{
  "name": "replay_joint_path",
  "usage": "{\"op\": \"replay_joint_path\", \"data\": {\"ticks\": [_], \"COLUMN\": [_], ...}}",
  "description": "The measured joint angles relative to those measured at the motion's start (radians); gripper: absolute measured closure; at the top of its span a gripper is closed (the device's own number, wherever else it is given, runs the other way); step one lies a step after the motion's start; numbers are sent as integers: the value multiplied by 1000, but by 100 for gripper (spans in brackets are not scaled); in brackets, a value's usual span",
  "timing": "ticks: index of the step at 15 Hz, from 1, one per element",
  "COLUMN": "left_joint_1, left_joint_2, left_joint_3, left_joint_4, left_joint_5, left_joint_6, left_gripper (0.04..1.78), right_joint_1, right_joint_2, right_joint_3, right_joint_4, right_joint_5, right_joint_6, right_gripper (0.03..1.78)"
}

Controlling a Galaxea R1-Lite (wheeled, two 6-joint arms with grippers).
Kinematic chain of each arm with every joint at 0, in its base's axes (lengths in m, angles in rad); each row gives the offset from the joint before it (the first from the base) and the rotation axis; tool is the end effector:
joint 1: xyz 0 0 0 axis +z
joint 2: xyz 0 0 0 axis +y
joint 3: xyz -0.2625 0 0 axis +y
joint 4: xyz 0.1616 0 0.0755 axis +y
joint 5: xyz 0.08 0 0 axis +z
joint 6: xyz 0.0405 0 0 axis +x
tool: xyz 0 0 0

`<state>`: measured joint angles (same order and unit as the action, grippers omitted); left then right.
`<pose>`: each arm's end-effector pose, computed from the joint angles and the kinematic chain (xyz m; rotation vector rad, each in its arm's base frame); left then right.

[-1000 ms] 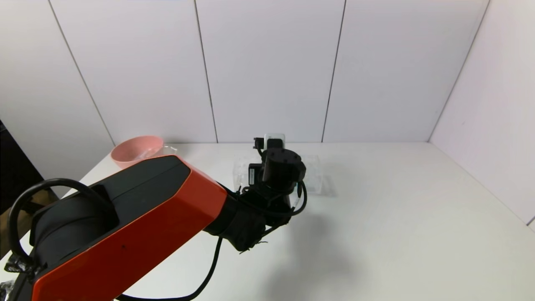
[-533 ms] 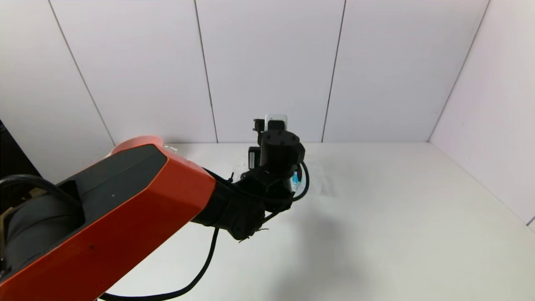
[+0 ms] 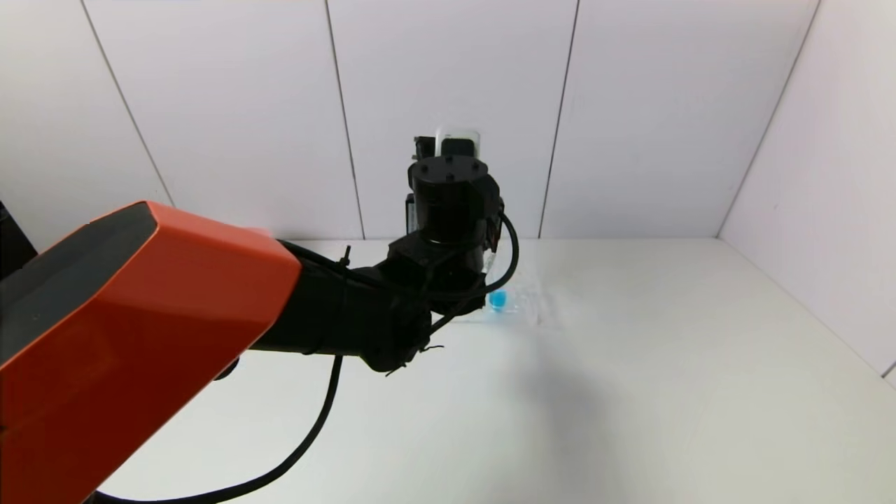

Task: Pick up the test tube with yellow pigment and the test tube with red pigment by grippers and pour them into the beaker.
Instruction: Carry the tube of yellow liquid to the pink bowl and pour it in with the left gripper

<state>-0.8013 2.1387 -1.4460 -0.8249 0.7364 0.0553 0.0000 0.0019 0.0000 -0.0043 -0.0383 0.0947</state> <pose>0.3137 -0.2848 0.1907 -0.0367 -0.0968 -0.0621 0.0197 -0.0016 0.0760 0.0947 -0.0042 -0.0382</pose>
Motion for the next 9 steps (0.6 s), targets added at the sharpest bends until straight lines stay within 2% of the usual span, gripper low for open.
{"op": "replay_joint_path", "data": {"ticks": [2, 5, 7, 9], "left_joint_1": [0, 20, 61, 140], "left_joint_2": [-44, -155, -257, -386], "left_joint_3": [42, 135, 224, 334], "left_joint_4": [43, 106, 162, 228], "left_joint_5": [-34, -147, -276, -450], "left_joint_6": [-2, -8, -10, -11], "left_gripper": [140, 140, 140, 140], "right_joint_1": [0, 0, 0, 0], "right_joint_2": [0, 0, 0, 0], "right_joint_3": [0, 0, 0, 0], "right_joint_4": [0, 0, 0, 0], "right_joint_5": [0, 0, 0, 0], "right_joint_6": [0, 0, 0, 0], "right_gripper": [10, 10, 10, 10]}}
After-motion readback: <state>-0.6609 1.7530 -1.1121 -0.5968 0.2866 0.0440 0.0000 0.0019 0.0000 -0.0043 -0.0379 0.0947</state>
